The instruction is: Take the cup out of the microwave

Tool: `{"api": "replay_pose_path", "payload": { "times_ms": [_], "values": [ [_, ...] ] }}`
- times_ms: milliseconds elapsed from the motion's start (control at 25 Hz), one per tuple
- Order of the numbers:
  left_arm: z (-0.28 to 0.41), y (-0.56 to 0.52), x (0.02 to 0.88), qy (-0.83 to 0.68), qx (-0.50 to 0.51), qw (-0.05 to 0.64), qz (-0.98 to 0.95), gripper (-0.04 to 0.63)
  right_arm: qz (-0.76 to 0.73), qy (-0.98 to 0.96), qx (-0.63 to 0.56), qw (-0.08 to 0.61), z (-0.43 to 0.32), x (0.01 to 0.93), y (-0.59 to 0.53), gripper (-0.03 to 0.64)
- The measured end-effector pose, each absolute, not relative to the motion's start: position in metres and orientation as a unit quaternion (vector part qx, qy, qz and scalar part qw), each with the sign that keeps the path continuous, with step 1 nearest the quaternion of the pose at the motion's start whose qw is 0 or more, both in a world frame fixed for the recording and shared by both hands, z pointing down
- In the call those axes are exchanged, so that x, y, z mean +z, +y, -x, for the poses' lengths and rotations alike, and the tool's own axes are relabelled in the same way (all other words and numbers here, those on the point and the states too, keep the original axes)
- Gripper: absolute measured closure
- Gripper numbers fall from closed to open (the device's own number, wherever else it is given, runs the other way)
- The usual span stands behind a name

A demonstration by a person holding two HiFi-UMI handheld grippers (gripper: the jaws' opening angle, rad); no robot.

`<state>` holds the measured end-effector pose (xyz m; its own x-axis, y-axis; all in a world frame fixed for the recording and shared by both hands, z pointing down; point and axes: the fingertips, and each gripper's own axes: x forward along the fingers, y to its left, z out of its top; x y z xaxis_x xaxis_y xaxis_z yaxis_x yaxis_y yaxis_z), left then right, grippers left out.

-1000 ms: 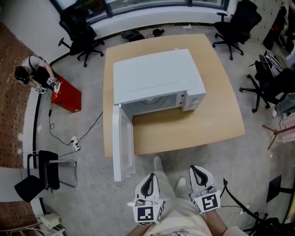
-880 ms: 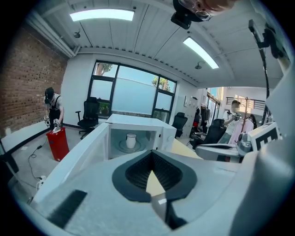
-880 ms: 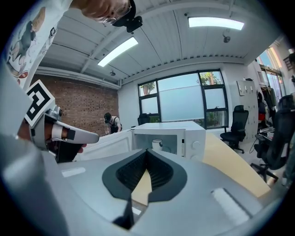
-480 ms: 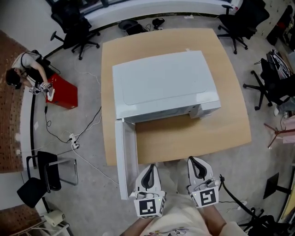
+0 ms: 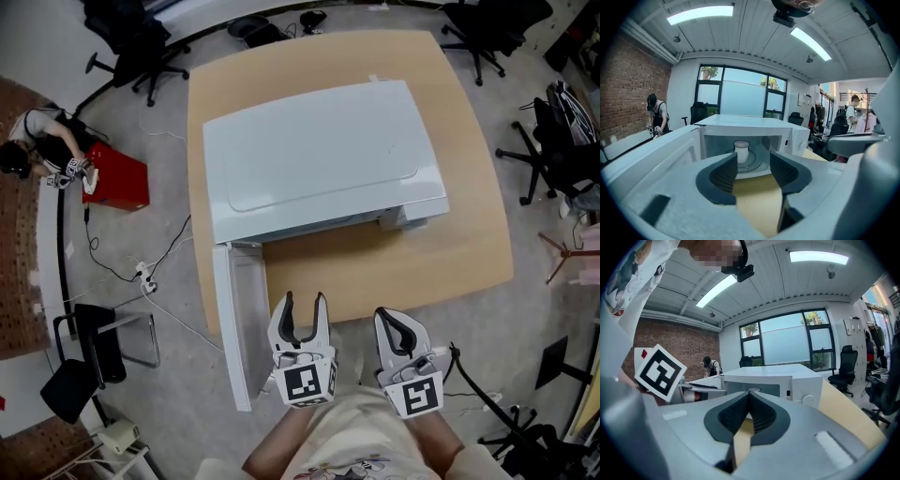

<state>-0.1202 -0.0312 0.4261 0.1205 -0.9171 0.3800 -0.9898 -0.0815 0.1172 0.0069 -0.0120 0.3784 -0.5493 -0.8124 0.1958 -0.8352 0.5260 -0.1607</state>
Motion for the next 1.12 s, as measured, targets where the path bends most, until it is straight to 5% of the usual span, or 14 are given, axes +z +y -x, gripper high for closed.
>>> {"api": "replay_pose_path", "payload": {
  "times_ms": [320,1120],
  "values": [
    [0.127,-0.11,0.475,-0.674,0.106,0.161,-0.713,0.234,-0.48,-0.864,0.138,0.067,-0.009,0.406,-0.018,0.611],
    [0.145,-0.248,0.553,-0.696,0.119,0.162,-0.69,0.169,-0.502,-0.843,0.164,0.1,-0.022,0.485,-0.034,0.611]
  ]
}}
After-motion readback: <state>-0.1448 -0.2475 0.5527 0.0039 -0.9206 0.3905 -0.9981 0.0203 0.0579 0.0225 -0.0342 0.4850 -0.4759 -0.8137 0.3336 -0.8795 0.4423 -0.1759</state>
